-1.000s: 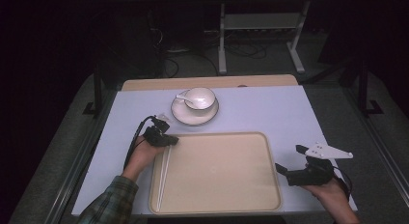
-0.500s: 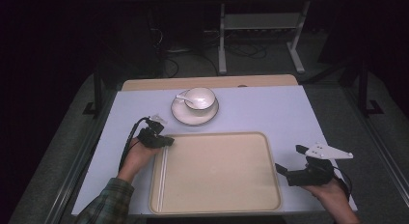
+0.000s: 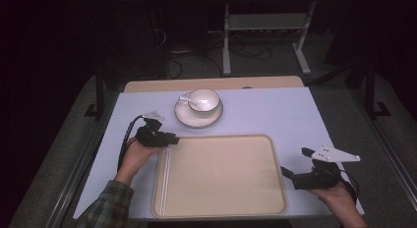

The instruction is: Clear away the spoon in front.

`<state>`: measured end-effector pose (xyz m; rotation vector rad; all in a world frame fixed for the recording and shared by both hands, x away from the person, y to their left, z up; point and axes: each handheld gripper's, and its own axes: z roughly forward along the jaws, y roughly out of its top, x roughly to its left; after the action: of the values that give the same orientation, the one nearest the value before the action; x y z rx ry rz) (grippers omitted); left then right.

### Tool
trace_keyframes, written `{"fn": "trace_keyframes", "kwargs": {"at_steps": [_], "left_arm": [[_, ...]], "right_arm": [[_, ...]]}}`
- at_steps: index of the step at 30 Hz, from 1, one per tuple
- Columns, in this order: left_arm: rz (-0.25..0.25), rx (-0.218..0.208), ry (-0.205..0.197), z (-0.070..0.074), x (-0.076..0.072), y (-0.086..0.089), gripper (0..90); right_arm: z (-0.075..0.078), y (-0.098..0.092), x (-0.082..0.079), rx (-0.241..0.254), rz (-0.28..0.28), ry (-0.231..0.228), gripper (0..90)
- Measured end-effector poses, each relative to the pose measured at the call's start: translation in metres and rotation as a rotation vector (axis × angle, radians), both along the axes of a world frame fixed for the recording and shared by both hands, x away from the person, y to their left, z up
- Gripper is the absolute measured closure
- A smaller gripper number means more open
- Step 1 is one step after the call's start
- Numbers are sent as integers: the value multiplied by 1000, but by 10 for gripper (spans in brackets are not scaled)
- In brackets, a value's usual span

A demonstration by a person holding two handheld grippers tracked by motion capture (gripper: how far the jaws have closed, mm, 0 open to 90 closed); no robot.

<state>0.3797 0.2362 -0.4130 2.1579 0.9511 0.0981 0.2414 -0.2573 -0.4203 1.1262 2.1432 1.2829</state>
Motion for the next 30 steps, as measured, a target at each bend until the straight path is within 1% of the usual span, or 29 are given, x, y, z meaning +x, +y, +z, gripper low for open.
{"fn": "trace_keyframes", "kwargs": {"at_steps": [1, 2, 6, 10, 12, 15, 19, 23, 27, 30], "left_arm": [[-6, -5, -3, 1, 1, 0, 571], [-11, -3, -8, 1, 1, 0, 571], [-28, 10, -32, 3, 6, -1, 482], [-44, 12, -35, 7, 11, -4, 436], [-54, 16, -44, 9, 14, -6, 409], [-66, 30, -49, 13, 18, -9, 377], [-72, 42, -57, 19, 25, -10, 358], [-77, 36, -62, 25, 32, -11, 343], [-79, 45, -66, 32, 40, -12, 341], [-79, 54, -78, 38, 47, -13, 340]], "right_arm": [[0, 0, 0, 2, -2, 1, 0], [0, 0, 0, 2, -2, 1, 0], [0, 1, 1, 2, 1, 2, 0], [0, 1, 1, 1, -2, 5, 0], [0, 1, 1, 3, -4, 4, 0], [0, 1, 1, 3, -6, 3, 0], [0, 1, 1, 3, -8, 4, 0], [-1, 0, 1, 5, -9, 4, 0], [0, 0, 1, 6, -9, 2, 0], [0, 0, 1, 4, -7, 2, 0]]}}
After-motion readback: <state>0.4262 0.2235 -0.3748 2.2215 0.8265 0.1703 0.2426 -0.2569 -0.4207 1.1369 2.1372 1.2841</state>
